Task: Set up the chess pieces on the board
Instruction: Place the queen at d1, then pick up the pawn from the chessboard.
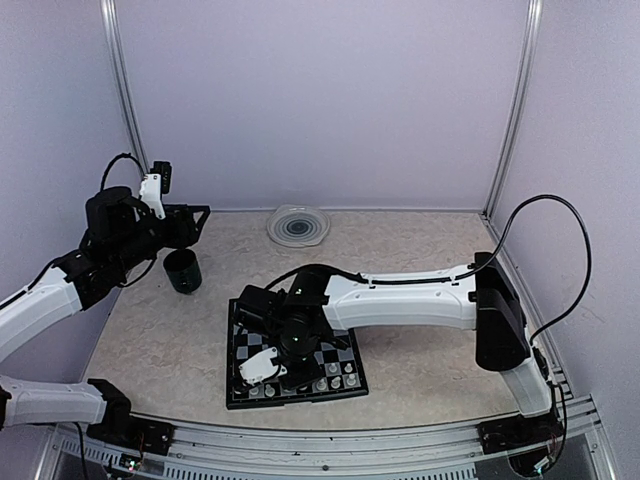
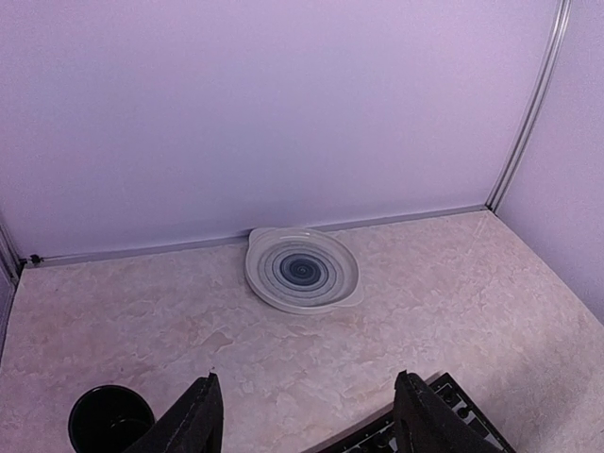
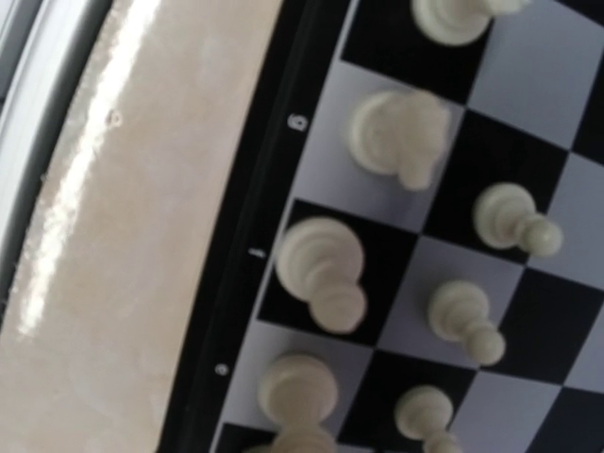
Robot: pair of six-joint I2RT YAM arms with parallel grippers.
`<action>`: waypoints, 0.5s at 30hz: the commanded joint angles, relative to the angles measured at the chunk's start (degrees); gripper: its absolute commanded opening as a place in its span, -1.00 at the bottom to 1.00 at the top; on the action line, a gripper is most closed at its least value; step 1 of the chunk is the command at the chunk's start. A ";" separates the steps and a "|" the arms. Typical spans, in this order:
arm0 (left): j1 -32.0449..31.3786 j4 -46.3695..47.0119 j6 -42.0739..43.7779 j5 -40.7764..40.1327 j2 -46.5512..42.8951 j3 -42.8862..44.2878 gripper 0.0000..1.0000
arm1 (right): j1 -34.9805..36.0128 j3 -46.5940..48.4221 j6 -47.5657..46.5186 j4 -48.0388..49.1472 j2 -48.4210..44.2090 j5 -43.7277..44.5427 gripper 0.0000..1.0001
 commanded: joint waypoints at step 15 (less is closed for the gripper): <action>-10.90 -15.39 7.19 3.88 12.22 7.92 0.17 | -19.76 -18.28 1.64 14.11 -25.53 -16.92 -0.24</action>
